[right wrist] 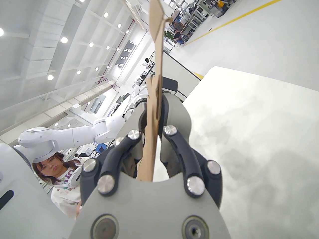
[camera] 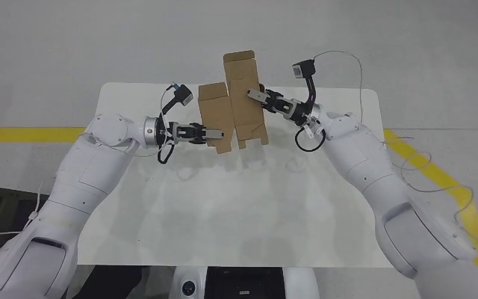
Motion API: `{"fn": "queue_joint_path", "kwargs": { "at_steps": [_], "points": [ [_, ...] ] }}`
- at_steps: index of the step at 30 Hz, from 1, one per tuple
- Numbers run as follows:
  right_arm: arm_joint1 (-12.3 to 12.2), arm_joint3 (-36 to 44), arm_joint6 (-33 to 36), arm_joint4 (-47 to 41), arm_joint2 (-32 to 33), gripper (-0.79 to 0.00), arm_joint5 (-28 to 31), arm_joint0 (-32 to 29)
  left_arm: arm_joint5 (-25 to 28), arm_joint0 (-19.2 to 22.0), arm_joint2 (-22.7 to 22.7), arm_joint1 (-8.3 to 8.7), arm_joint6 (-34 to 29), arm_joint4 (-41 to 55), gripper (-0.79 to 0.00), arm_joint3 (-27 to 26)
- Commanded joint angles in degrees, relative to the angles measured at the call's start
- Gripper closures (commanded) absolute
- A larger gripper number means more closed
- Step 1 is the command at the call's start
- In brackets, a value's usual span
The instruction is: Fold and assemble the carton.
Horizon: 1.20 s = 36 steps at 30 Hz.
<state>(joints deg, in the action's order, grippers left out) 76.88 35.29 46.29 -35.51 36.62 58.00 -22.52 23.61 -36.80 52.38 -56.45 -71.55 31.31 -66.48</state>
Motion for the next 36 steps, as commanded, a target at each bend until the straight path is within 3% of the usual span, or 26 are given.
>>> {"fn": "queue_joint_path", "kwargs": {
  "at_steps": [1, 12, 19, 31, 34, 36],
  "points": [
    [-0.6, 0.3, 0.0, 1.16, 0.69, -0.785, 0.0, -0.02, -0.85, 0.79, 0.07, -0.06, -1.58, -0.18, 0.0, 0.84],
    [-5.33, 6.05, 0.0, 11.05, 3.38, -0.785, 0.0, -1.85, -1.71, 3.69, -0.44, -0.28, -10.83, -1.21, 0.0, 4.0],
    [-9.01, 12.02, 0.01, 14.41, 1.37, -0.785, 0.0, -3.85, -3.71, 1.66, -2.13, 0.71, -12.85, -3.95, 0.0, -0.58],
    [-14.84, 19.39, 0.02, 8.23, -6.73, -0.785, 0.0, -3.35, -5.07, -0.27, -5.0, 2.42, -14.2, -3.23, 0.0, -5.6],
    [-15.88, 20.64, 0.02, 6.27, -9.83, -0.382, 0.0, -2.61, -4.95, -0.08, -5.59, 2.69, -14.08, -2.86, 0.0, -5.7],
    [-16.51, 21.25, 0.02, 4.98, -12.1, -0.292, 0.0, -1.96, -4.86, 0.07, -6.02, 2.84, -13.99, -2.58, 0.0, -5.89]
  ]
}}
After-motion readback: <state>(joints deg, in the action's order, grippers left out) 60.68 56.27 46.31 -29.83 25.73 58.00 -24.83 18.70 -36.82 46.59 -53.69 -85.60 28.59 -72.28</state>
